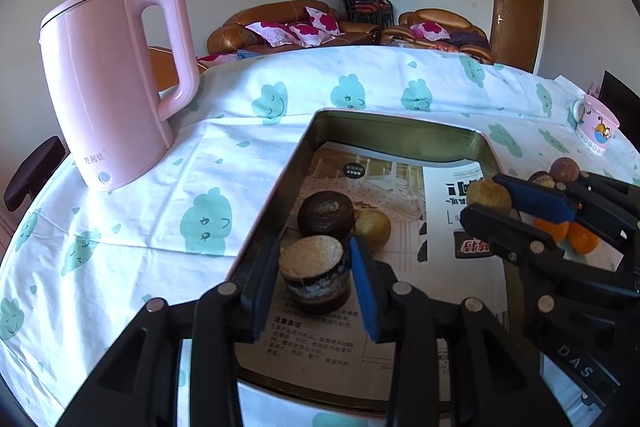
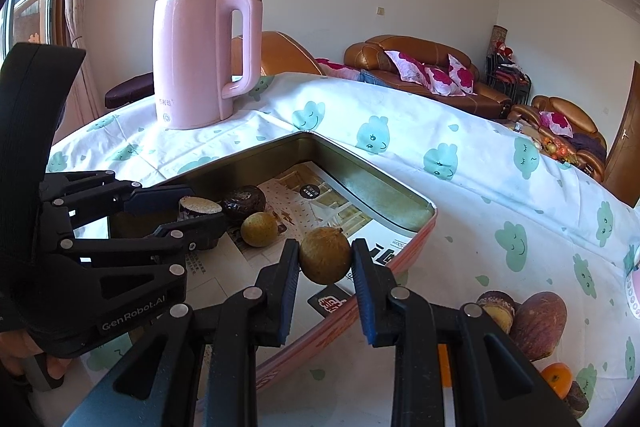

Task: Organize fruits
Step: 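Open both tools to drop the cake and fruit into the tin, then move both open tools from the tin back to the fruit pile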

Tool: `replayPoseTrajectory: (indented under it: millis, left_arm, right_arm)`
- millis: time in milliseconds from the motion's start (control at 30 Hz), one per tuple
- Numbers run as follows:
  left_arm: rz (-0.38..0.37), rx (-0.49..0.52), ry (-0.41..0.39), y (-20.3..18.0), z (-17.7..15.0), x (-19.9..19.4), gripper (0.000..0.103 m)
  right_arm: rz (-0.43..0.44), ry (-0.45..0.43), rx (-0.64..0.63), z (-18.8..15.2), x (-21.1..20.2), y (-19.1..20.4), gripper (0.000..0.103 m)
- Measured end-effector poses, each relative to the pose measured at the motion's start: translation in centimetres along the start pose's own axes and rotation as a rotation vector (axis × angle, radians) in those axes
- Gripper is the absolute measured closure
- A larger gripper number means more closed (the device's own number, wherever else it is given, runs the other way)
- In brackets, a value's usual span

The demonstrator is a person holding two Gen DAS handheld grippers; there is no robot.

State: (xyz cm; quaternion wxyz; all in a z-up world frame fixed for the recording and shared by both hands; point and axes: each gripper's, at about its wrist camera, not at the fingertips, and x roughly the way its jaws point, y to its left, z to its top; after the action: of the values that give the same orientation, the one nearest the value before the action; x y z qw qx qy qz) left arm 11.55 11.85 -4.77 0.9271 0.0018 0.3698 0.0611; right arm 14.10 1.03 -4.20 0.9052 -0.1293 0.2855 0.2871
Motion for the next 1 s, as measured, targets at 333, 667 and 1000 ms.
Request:
replayPoseTrajectory:
  millis: [333,667,1000]
  left_arm:
    - [0.012,0.019,-0.051,-0.2,-0.1,-0.9,0.050]
    - [0.025,0.029,-0.094,-0.4,-0.2,-1.7,0.044]
    - [0.042,0.014,-0.118,-0.1,-0.2,-2.2,0.032]
  right_arm:
    - [-0.018,-0.018,-0.011,-0.1,-0.3,0.2,0.057]
    - [-0.046,-0.072,0.052,-0.2,-1.4,-0.8,0.042]
    - [-0.074,-0.102,0.066,-0.3,-2.1,-1.1,0.037]
